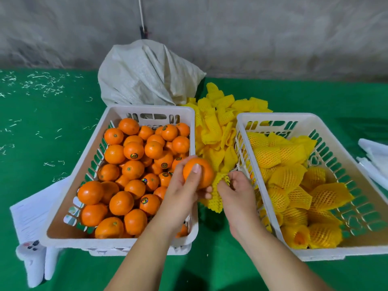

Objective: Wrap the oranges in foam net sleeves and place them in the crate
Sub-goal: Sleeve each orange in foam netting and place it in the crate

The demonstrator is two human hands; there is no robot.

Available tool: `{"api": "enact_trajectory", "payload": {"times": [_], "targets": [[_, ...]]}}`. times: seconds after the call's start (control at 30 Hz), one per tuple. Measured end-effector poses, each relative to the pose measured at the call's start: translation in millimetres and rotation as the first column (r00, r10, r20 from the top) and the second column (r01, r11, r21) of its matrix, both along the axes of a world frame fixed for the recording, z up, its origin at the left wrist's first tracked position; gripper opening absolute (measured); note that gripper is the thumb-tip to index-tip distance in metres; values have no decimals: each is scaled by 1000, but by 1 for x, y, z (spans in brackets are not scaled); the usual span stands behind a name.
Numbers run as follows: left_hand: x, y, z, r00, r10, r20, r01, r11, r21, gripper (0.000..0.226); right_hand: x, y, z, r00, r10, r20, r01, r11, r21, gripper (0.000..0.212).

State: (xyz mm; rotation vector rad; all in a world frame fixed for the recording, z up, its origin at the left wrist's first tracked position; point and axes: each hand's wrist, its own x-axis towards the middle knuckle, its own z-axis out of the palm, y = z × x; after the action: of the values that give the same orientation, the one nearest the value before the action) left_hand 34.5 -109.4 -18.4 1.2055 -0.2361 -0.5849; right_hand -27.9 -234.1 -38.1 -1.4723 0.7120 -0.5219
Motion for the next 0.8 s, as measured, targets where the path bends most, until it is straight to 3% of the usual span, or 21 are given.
{"api": "enact_trajectory", "payload": {"times": [0.1, 0.17, 0.2, 0.3, 0.37, 0.57, 0.73, 0.8], "targets": [[-15, -4, -1, 968, -73, -239, 27, 981, -192, 64, -5, 9, 10, 999, 16, 50, -23, 991, 133, 18], [-17, 3, -4, 876, -213, -433, 78, 948, -310, 67, -11, 8, 10, 1000, -27, 7, 26, 994, 101, 14], [-17, 7, -5, 842, -279, -462, 109, 926, -360, 67, -13, 6, 9, 997, -77, 0, 77, 994, 81, 13], [-19, 11, -12, 867, -393, -306, 285, 895, -344, 69, -16, -1, 10, 975, -218, 28, 215, 973, 81, 20], [-23, 11, -13, 890, -427, -159, 384, 891, -243, 68, -17, -2, 13, 983, -185, 10, 184, 982, 35, 23], [-23, 8, -13, 904, -383, -191, 343, 915, -213, 77, -31, -4, 15, 994, -83, -67, 78, 993, -84, 20], [-25, 13, -12, 881, -472, -39, 464, 876, -130, 73, -34, -4, 18, 990, -113, -89, 103, 988, -112, 19], [-27, 10, -12, 904, -424, -45, 416, 901, -123, 78, -32, -5, 19, 991, -98, -94, 85, 987, -133, 18]]}}
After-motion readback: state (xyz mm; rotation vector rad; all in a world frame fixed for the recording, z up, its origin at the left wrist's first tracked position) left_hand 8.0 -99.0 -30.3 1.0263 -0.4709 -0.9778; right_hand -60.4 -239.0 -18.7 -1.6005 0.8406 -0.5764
